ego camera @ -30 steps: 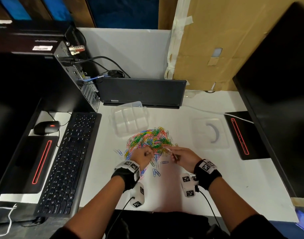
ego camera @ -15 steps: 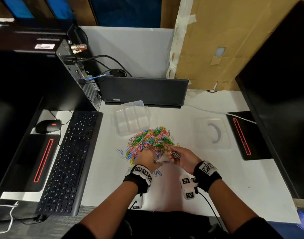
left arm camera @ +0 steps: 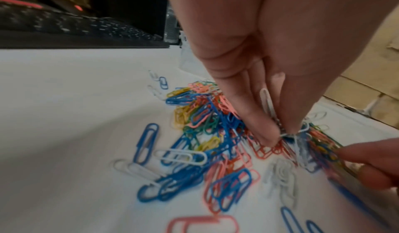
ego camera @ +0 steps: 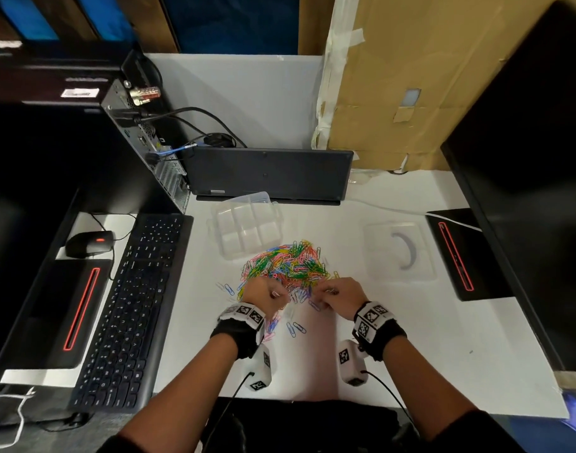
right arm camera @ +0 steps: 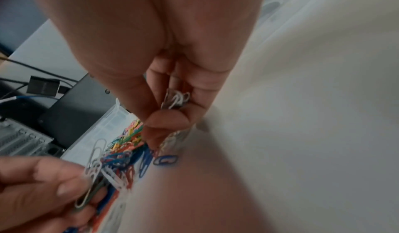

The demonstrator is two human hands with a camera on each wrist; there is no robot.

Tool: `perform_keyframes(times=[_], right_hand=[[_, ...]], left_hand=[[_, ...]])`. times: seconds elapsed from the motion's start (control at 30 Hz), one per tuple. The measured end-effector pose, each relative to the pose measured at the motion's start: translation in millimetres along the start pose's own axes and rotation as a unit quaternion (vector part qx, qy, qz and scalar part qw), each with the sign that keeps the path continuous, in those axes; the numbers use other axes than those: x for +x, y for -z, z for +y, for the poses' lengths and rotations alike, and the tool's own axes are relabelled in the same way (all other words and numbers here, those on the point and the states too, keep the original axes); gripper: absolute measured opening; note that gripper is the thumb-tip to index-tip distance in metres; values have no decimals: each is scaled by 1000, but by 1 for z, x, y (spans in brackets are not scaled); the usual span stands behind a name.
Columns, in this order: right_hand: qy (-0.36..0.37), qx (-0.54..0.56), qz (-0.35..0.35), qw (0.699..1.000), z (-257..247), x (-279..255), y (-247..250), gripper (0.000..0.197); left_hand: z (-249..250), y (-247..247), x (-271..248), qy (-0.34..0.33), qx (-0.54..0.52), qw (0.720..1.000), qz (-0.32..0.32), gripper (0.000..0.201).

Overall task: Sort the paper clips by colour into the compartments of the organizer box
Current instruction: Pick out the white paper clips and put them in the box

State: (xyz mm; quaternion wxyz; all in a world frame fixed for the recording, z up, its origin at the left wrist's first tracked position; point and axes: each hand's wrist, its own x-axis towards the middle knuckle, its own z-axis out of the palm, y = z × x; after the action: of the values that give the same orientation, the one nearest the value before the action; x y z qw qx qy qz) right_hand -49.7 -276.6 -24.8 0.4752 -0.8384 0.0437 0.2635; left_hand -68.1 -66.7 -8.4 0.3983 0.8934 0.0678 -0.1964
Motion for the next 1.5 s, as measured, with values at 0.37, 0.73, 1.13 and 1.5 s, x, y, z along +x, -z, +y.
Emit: perform_keyframes(times=[0.37,0.73,1.13,1.5], right_hand=[[28,-50,65,996,8,-2,1,16],[22,-41,41,998,10,4,0,16],[-123,366,-78,919,-6,0,0,14],[84,-158,30,983,-21,11,-35,16]], left_hand=[[-15,-4,1,25,-148,989,-11,36],[-11,1,-5,102,-308,945,-47,31],[-14,4,-4,76,-285,954,-49,40],[-6,23,-3,-32,-61,998,14,34]])
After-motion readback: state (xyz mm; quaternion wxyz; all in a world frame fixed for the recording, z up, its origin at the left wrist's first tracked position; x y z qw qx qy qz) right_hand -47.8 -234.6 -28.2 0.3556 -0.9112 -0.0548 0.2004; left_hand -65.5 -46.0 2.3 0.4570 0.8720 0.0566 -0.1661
